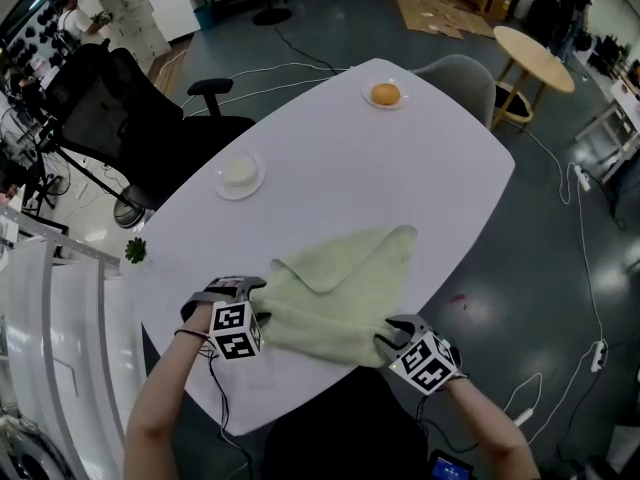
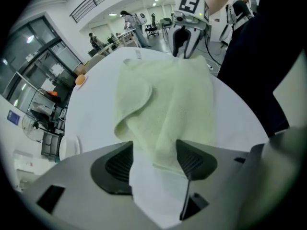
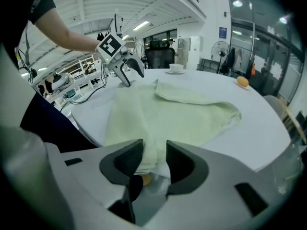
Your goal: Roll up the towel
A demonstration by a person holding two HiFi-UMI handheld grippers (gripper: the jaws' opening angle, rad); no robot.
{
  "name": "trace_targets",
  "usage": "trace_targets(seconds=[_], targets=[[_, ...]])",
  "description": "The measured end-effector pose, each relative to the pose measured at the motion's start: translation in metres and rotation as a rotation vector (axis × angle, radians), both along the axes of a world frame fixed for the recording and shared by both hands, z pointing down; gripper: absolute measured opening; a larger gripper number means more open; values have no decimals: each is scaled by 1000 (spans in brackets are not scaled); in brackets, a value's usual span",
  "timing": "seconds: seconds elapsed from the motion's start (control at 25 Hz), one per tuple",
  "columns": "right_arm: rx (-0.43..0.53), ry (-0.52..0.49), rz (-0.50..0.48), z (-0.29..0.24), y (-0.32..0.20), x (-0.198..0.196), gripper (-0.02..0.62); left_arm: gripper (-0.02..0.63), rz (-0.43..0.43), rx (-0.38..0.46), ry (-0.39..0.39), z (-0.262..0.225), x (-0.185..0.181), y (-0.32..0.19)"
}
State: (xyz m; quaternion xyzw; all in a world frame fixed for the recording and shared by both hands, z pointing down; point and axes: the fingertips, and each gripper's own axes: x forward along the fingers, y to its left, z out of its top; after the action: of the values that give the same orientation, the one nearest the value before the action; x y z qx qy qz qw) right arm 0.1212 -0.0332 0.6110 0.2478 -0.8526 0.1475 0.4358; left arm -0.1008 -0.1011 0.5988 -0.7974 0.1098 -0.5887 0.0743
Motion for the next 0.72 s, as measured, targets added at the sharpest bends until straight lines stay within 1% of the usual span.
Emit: trace_targets(seconds=[0.04,0.08,0.16,0.2,0.24,0.32,0.4,0.52,0.64,0.72], targets=[[4,-6,9,-3,-3,3,184,322,-24,-5,35,-9,5,-3],[11,-14,20,-7,-6,7,207,330,-47,-12,79,-18,11,-6],[36,-25,44,-18,-15,14,222,329,-90,-26,170,-36,28,-12],[51,-26,56,-23,-18,18,222,313,-106,-30,208,-43,37,-15],[65,-29,68,-28,-22,21,222,282,-118,-30,239,-49,46,-19],[87,-42,89,-37,-27,24,222,200,-129,-31,275,-53,65,-25],[94,-54,100,-42,-27,25,219,181,-118,-45,276,-46,85,-29],[85,-62,98,-40,-23,23,218,181,-94,-88,233,-25,107,-29],[74,-69,96,-35,-20,23,210,181,-93,-143,179,-2,118,-27],[64,-79,102,-32,-19,23,206,171,-89,-141,130,9,119,-30]])
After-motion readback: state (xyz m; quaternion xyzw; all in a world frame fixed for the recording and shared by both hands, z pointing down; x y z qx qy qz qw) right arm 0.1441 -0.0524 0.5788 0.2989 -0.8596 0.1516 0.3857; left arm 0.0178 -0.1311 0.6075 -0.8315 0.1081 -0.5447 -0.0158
